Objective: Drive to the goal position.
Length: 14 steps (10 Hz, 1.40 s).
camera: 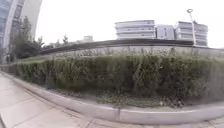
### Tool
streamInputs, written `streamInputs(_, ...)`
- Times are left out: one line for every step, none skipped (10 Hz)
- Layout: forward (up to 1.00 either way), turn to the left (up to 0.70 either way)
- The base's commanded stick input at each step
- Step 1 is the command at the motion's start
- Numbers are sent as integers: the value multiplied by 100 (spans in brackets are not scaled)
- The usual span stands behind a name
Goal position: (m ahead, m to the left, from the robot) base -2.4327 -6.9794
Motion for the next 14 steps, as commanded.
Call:
streamInputs(0, -53)
streamInputs(0, -54)
streamInputs(0, -54)
streamInputs(0, -54)
streamInputs(0, -54)
streamInputs(0, -54)
streamInputs(0, -54)
streamInputs(0, -54)
streamInputs(0, -54)
streamInputs(0, -56)
streamInputs(0, -59)
streamInputs(0, -62)
streamInputs(0, -63)
streamInputs(0, -64)
